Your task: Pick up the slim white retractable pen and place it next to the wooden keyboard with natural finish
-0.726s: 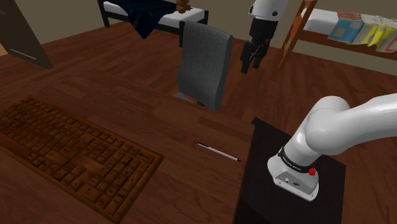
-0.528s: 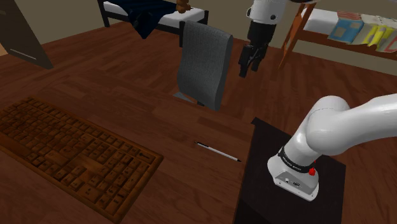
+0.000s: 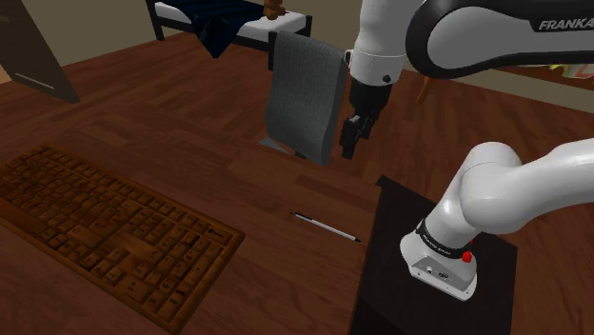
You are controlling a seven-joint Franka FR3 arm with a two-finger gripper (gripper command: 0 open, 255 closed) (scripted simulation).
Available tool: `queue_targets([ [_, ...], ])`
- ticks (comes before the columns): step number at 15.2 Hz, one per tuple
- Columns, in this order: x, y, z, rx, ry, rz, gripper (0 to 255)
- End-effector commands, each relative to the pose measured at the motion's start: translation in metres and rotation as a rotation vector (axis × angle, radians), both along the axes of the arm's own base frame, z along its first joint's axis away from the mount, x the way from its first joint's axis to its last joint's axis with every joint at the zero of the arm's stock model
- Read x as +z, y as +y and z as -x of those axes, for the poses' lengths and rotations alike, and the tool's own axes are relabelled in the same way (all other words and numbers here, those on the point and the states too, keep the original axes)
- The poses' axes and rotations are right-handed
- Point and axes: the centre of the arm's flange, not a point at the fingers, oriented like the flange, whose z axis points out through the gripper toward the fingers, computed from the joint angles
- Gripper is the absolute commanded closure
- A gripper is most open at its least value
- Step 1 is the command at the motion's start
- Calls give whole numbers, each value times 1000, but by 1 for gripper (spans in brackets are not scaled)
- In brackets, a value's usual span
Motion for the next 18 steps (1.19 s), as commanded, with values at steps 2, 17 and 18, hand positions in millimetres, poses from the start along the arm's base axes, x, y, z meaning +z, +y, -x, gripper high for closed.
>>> queue_targets([
  [2, -26, 36, 14, 45, -8, 53, 0],
  [17, -152, 151, 69, 208, -33, 243, 0],
  [18, -157, 149, 69, 208, -33, 243, 0],
])
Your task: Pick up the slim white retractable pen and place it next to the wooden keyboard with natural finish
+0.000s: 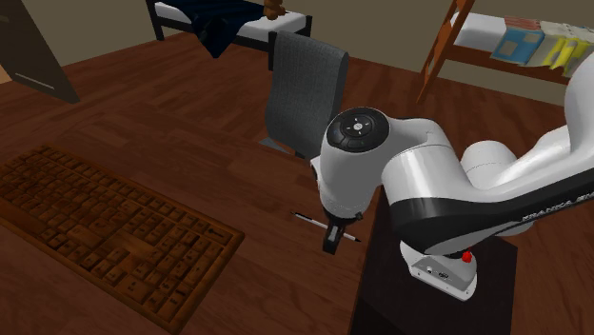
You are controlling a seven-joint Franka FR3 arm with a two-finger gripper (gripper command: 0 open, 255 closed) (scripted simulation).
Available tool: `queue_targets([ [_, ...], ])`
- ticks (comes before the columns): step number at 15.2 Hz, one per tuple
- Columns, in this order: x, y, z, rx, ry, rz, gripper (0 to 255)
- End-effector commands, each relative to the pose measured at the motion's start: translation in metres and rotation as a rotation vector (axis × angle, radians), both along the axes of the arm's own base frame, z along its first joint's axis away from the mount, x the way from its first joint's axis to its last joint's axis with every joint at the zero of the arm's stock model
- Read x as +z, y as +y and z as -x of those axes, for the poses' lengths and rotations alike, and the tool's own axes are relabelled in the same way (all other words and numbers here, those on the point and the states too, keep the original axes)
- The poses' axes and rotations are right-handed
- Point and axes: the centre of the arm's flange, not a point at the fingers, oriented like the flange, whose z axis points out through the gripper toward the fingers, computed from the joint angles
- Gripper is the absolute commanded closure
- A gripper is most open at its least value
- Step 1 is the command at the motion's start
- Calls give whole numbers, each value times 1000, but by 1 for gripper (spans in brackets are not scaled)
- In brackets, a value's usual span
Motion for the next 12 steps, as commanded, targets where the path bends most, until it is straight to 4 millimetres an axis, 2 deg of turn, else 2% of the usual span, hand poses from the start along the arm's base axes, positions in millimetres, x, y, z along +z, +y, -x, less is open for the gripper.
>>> queue_targets([
  [1, -11, -4, 1, 1, -1, 0, 0],
  [3, -19, -6, 1, 1, -1, 0, 0],
  [11, -19, -6, 1, 0, -1, 0, 0],
  [12, -19, -6, 1, 0, -1, 0, 255],
])
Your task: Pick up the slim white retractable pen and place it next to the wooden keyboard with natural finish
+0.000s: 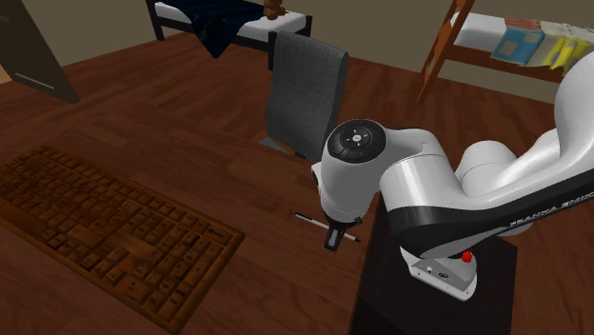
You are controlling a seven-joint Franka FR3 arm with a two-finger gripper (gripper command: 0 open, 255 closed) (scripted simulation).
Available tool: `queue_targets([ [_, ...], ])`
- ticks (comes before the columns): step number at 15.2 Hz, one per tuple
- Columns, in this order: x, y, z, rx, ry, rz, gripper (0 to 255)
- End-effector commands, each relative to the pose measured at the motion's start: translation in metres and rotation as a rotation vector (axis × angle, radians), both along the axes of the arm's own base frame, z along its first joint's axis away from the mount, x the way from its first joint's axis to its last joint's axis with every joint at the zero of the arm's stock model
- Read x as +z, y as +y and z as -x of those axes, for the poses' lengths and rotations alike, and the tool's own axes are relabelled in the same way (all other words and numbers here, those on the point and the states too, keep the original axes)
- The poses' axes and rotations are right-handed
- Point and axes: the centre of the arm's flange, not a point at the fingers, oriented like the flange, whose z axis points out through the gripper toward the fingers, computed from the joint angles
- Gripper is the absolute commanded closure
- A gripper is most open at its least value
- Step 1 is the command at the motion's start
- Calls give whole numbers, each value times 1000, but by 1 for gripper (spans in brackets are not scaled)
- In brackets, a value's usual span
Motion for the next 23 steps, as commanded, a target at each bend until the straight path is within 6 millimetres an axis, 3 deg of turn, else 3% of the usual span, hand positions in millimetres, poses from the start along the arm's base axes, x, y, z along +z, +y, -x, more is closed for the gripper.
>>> queue_targets([
  [1, 0, 0, 0, 0, 0, 0, 255],
  [9, 0, 0, 0, 0, 0, 0, 255],
  [23, 74, 0, 0, 0, 0, 0, 255],
])
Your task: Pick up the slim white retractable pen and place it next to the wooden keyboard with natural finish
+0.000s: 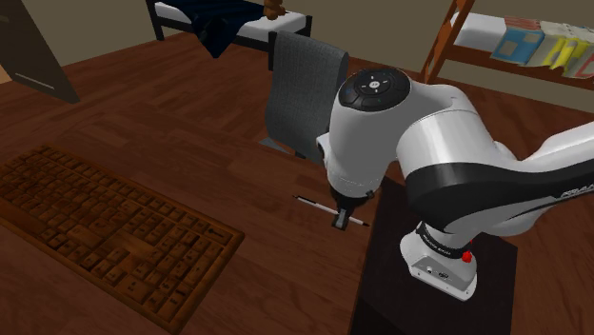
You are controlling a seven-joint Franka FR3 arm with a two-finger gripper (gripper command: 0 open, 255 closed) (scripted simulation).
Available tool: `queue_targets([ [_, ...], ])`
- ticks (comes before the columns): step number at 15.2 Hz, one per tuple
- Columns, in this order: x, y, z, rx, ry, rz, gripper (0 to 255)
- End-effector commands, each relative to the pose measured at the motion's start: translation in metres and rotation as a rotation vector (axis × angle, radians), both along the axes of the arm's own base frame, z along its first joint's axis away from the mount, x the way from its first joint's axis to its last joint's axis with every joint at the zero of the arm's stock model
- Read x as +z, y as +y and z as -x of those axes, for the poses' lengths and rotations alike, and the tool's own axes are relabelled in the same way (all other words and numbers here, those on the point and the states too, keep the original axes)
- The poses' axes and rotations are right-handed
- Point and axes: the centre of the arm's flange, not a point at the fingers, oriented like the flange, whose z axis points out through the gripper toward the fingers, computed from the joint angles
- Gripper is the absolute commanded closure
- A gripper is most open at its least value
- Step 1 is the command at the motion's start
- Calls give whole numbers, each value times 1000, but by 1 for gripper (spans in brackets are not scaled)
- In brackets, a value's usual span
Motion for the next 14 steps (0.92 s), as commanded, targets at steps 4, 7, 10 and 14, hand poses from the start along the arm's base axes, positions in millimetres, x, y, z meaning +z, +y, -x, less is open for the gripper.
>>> queue_targets([
  [4, 27, 1, 0, 0, 0, 0, 255],
  [7, 35, 2, -13, 0, 0, 0, 255],
  [10, 35, 5, -52, 0, 0, 0, 255],
  [14, 35, 9, -105, 0, 0, 0, 255],
])
